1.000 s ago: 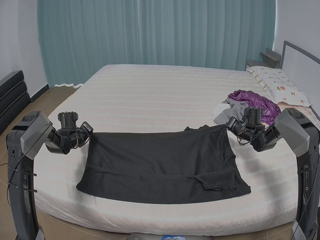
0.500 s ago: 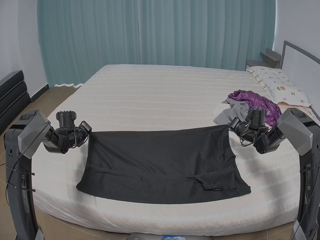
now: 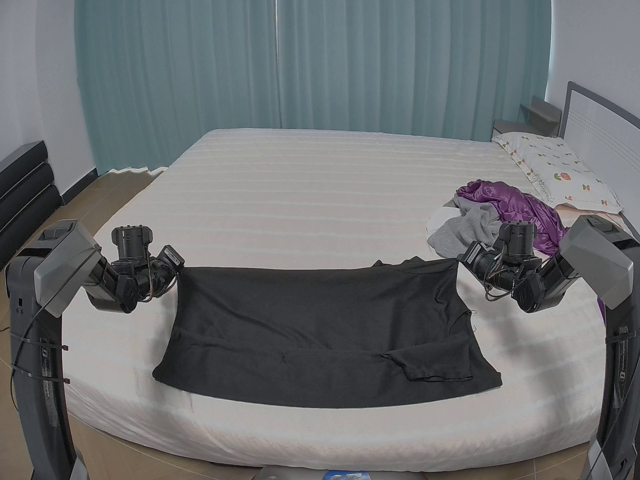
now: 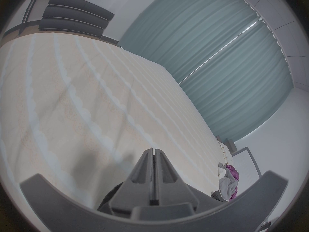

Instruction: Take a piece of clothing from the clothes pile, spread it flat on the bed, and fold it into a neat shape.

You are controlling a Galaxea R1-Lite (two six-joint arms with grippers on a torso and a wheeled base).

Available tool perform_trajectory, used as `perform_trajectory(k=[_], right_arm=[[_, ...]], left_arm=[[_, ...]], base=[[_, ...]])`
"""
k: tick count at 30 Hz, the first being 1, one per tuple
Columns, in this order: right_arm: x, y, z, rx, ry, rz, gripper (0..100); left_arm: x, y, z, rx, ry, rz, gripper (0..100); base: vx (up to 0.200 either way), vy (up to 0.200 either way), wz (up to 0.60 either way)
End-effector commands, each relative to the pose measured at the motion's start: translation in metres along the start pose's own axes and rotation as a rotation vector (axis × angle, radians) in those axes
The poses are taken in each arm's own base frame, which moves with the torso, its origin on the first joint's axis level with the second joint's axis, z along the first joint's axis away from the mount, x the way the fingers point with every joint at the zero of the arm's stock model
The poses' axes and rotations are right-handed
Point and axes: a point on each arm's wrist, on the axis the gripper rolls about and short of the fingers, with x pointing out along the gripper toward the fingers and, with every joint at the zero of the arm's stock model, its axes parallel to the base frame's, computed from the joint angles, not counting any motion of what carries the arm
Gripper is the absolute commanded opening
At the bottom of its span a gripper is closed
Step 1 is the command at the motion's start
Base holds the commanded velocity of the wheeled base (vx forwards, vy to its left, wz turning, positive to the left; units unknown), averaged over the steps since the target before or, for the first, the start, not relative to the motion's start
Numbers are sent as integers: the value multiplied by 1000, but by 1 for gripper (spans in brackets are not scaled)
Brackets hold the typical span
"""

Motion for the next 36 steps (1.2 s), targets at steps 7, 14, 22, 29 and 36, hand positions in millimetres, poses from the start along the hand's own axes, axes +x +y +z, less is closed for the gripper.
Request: perform_trajectory(k=[7, 14, 22, 29, 36], right_arm=[[-12, -6, -5, 12, 31, -24, 0], [-6, -1, 0, 37, -47, 47, 0], [-1, -8, -7, 38, -40, 41, 0], [-7, -10, -8, 43, -25, 27, 0], [-28, -11, -9, 56, 27, 37, 0]], left_arm=[[-6, -1, -1, 6, 6, 4, 0], [-6, -5, 3, 13, -43, -48, 0], [-6, -7, 5, 15, -59, -62, 0], [-9, -2, 0, 15, -37, -41, 0], [-34, -6, -1, 68, -22, -24, 0]], base=[[0, 0, 0], [0, 0, 0], [0, 0, 0], [0, 0, 0], [0, 0, 0]])
